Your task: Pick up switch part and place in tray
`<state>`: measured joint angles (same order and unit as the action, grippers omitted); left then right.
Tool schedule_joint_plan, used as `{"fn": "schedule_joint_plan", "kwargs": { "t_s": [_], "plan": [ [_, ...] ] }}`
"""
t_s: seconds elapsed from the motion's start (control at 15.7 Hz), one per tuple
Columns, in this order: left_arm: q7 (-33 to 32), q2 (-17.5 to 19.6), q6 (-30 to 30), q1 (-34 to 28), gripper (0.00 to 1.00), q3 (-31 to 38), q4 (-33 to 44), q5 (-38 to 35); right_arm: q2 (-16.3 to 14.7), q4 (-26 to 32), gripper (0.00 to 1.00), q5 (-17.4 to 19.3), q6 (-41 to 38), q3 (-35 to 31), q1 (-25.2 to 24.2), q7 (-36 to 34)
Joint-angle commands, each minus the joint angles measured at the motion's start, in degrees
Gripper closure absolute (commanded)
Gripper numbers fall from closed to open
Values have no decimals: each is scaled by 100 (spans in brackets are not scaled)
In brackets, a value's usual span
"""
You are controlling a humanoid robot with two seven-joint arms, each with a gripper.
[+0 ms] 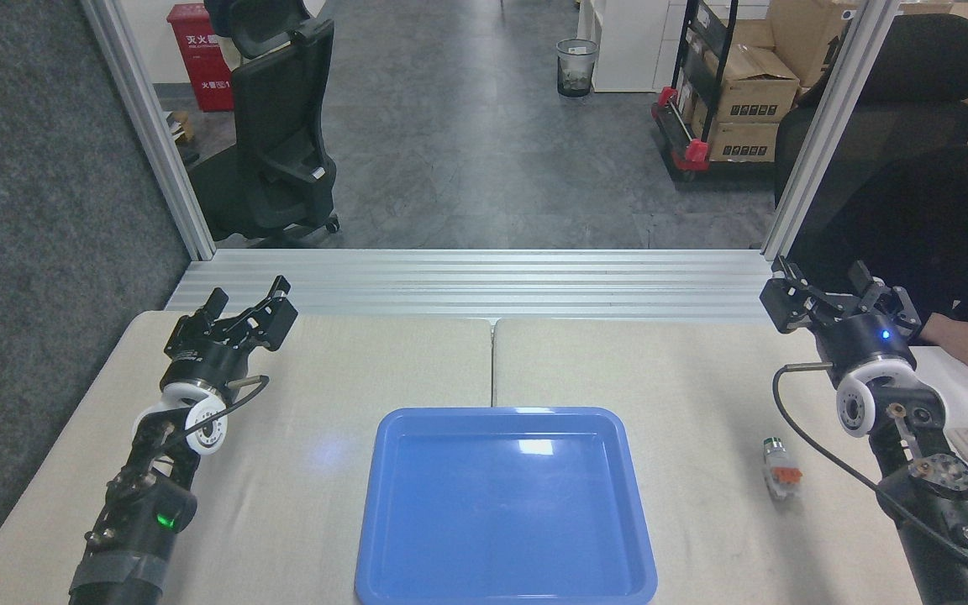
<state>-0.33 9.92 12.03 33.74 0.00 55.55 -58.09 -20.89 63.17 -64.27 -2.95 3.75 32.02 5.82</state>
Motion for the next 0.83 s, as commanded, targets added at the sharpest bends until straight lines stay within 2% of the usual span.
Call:
{"fn": "schedule_joint_plan", "kwargs": {
  "t_s": [0.0, 0.38, 0.76],
  "plan": [
    [7, -8, 1, 1, 0, -141, -18, 8, 24, 134, 2, 11, 23, -6, -38, 253],
    [7, 1, 1, 1, 0, -132, -18, 8, -336, 108, 2, 11, -459, 47, -142, 227],
    [7, 1, 1, 1, 0, -132, -9, 8, -267, -6, 1, 37, -505, -15, -328, 183]
  ]
}}
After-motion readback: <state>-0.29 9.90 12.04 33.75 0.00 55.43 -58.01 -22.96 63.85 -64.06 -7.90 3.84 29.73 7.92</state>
